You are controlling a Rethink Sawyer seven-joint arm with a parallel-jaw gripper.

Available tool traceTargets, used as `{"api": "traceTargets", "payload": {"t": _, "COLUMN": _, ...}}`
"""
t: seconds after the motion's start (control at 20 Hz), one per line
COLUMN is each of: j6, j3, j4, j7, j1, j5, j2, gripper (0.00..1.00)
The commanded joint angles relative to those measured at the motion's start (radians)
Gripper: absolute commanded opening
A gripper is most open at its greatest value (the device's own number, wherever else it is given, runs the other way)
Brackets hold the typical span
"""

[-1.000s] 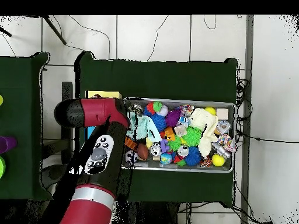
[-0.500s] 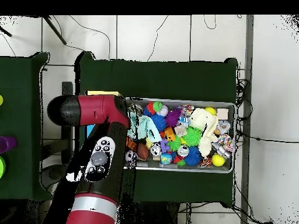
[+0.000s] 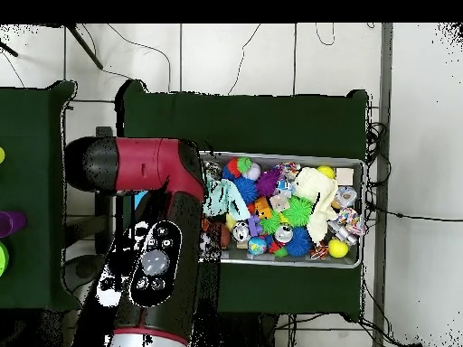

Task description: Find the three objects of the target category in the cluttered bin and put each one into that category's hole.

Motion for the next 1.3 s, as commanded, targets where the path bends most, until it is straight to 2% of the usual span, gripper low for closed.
{"api": "traceTargets", "payload": {"t": 0.05, "j6": -0.079, "j3": 0.137, "j4": 0.141, "j7": -0.058, "j1": -0.058, "j5": -0.039, "j2": 0.034, "gripper": 0.0}}
{"api": "traceTargets", "payload": {"t": 0.15, "j6": -0.247, "j3": 0.123, "j4": 0.134, "j7": -0.078, "j1": -0.031, "j5": -0.137, "j2": 0.118, "gripper": 0.0}}
{"api": "traceTargets", "payload": {"t": 0.2, "j6": -0.296, "j3": 0.107, "j4": 0.13, "j7": -0.045, "j1": -0.013, "j5": -0.159, "j2": 0.152, "gripper": 0.0}}
{"api": "traceTargets", "payload": {"t": 0.3, "j6": -0.37, "j3": 0.08, "j4": 0.127, "j7": 0.016, "j1": 0.015, "j5": -0.185, "j2": 0.196, "gripper": 0.0}}
{"api": "traceTargets", "payload": {"t": 0.45, "j6": -0.438, "j3": 0.074, "j4": 0.137, "j7": 0.046, "j1": 0.022, "j5": -0.198, "j2": 0.22, "gripper": 0.0}}
{"api": "traceTargets", "payload": {"t": 0.85, "j6": -0.412, "j3": 0.112, "j4": 0.167, "j7": -0.013, "j1": -0.004, "j5": -0.199, "j2": 0.185, "gripper": 0.0}}
{"api": "traceTargets", "payload": {"t": 1.1, "j6": -0.433, "j3": 0.173, "j4": 0.202, "j7": -0.057, "j1": -0.059, "j5": -0.195, "j2": 0.163, "gripper": 0.0}}
{"api": "traceTargets", "payload": {"t": 1.3, "j6": -0.402, "j3": 0.186, "j4": 0.228, "j7": -0.05, "j1": -0.074, "j5": -0.181, "j2": 0.12, "gripper": 0.0}}
